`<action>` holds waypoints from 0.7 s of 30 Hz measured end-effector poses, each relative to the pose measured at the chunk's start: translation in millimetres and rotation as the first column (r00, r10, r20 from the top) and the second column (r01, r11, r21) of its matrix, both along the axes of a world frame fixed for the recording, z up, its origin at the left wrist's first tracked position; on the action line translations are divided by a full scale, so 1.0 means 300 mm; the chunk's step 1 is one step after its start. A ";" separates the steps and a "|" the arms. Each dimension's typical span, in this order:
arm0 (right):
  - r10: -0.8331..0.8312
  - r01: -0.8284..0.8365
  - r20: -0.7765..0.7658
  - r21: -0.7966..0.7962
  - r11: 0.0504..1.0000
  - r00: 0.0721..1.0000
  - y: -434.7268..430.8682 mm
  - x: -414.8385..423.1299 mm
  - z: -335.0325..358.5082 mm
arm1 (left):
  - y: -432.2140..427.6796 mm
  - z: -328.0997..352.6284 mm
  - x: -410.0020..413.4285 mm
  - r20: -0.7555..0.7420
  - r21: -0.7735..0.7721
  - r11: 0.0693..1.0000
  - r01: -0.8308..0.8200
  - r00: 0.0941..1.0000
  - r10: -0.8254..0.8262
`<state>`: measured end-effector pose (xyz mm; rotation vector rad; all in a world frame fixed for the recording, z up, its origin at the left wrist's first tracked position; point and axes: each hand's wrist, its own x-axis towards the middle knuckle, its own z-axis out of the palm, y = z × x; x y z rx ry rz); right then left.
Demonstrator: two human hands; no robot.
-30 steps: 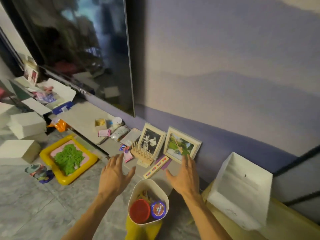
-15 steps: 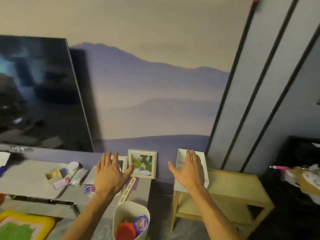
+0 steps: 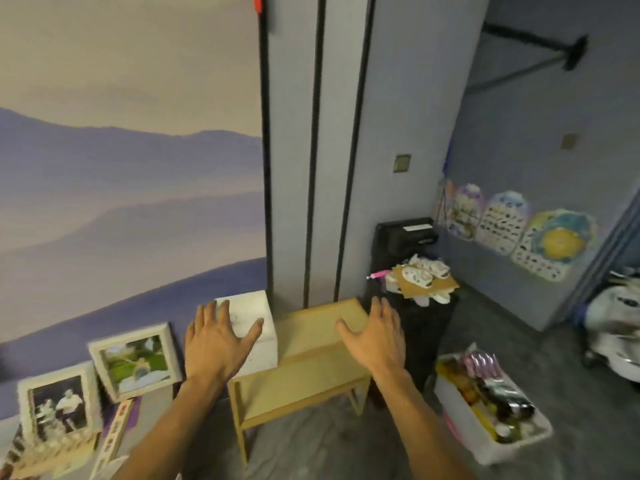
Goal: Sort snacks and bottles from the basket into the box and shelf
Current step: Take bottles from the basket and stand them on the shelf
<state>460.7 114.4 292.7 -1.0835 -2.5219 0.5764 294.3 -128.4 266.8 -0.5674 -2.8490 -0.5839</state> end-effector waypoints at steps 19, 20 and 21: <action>-0.586 0.587 0.046 -0.100 0.803 0.809 0.902 0.962 -0.278 | 1.313 -0.141 0.625 0.130 -0.084 0.857 0.508 0.858 -0.496; -0.598 0.602 0.064 -0.109 0.791 0.799 0.935 0.978 -0.301 | 1.367 -0.159 0.640 0.133 -0.095 0.847 0.523 0.850 -0.510; -0.613 0.615 0.058 -0.113 0.780 0.788 0.967 0.991 -0.323 | 1.420 -0.178 0.649 0.138 -0.102 0.835 0.540 0.839 -0.526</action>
